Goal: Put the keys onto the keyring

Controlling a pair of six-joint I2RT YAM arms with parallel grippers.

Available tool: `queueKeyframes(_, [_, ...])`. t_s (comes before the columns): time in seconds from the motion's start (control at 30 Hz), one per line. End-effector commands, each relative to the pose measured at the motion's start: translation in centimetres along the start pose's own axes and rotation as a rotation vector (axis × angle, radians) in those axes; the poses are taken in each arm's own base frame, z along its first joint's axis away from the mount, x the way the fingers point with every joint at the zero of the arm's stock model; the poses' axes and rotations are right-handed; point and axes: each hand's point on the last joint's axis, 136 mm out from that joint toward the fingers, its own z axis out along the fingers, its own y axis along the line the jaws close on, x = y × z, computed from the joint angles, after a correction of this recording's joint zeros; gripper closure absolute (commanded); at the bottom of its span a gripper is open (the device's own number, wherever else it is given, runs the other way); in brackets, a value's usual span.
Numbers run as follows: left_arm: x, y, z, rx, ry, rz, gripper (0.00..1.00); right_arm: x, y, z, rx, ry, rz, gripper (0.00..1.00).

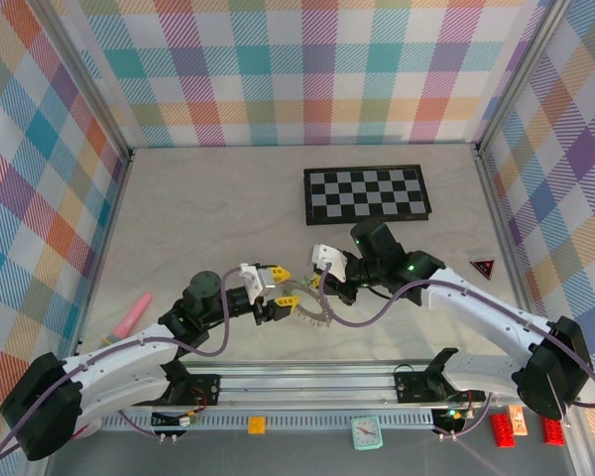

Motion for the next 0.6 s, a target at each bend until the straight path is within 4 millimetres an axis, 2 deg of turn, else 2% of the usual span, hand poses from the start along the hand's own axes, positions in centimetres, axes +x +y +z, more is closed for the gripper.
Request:
queueKeyframes(0.0, [-2.2, 1.0, -1.1, -0.087, -0.078, 0.020, 0.31, -3.4, -0.4, -1.6, 0.033, -0.075, -0.065, 1.00])
queueKeyframes(0.1, [-3.8, 3.7, -3.0, -0.278, -0.124, 0.014, 0.00, -4.9, -0.3, -1.0, 0.022, -0.105, -0.083, 1.00])
queueKeyframes(0.17, [-5.3, 5.9, -4.9, -0.437, -0.159, -0.009, 0.00, -6.3, -0.4, -0.2, 0.029, -0.143, -0.089, 1.00])
queueKeyframes(0.27, [-7.6, 9.0, -9.1, -0.691, -0.176, -0.051, 0.00, -8.9, 0.7, 1.6, -0.011, -0.215, -0.096, 1.00])
queueKeyframes(0.37, [-8.3, 11.3, -13.8, -0.944, -0.154, -0.093, 0.00, -10.8, 1.0, 3.6, -0.041, -0.313, -0.019, 1.00])
queueKeyframes(0.43, [-7.9, 12.1, -16.0, -1.059, -0.132, -0.112, 0.00, -10.6, 0.3, 5.3, -0.040, -0.358, 0.063, 1.00])
queueKeyframes(0.47, [-7.6, 12.5, -16.9, -1.109, -0.127, -0.122, 0.00, -9.8, -0.2, 6.3, -0.022, -0.337, 0.090, 1.00])
queueKeyframes(0.57, [-6.1, 13.0, -17.9, -1.183, -0.102, -0.145, 0.00, -5.6, -1.6, 8.7, 0.064, -0.203, 0.096, 1.00])
